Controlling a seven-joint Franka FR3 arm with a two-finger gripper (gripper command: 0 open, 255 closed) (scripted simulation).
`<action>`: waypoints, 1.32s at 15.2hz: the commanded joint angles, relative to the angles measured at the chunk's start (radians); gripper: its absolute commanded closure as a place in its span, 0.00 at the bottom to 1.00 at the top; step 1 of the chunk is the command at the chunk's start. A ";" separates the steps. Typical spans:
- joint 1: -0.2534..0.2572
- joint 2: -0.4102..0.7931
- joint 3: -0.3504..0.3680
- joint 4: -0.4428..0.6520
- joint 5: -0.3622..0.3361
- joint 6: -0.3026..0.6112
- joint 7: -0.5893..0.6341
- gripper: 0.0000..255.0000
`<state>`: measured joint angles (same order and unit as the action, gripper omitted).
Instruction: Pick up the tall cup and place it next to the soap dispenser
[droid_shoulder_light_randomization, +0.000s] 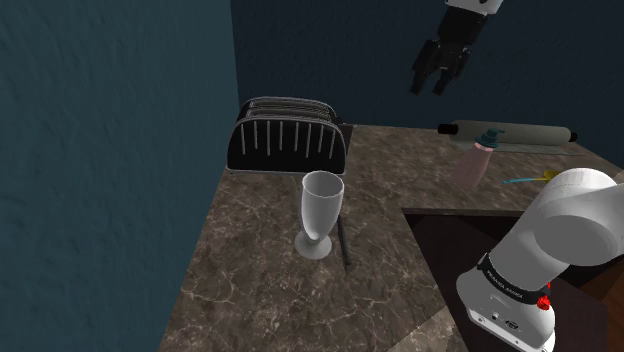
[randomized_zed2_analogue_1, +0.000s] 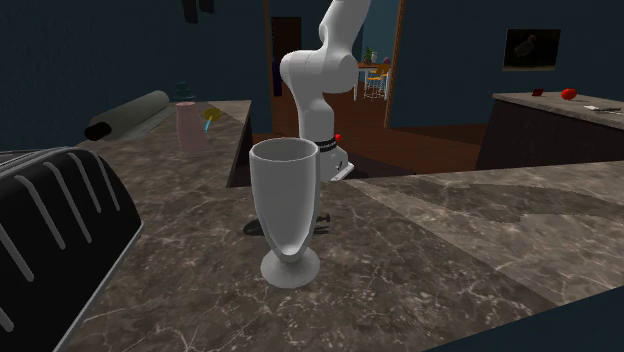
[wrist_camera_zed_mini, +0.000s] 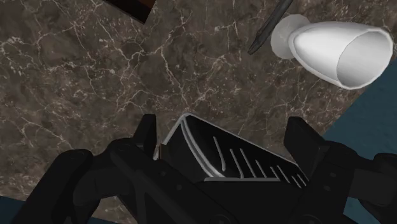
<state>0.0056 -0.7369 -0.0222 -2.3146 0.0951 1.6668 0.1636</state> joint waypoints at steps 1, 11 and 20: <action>0.000 0.000 0.000 0.000 0.000 0.000 0.000 0.00; 0.049 0.122 0.222 -0.082 0.078 0.164 0.252 0.00; 0.076 0.356 0.416 -0.047 0.094 0.318 0.491 0.00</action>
<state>0.0801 -0.4114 0.3726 -2.3751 0.1915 1.9733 0.6242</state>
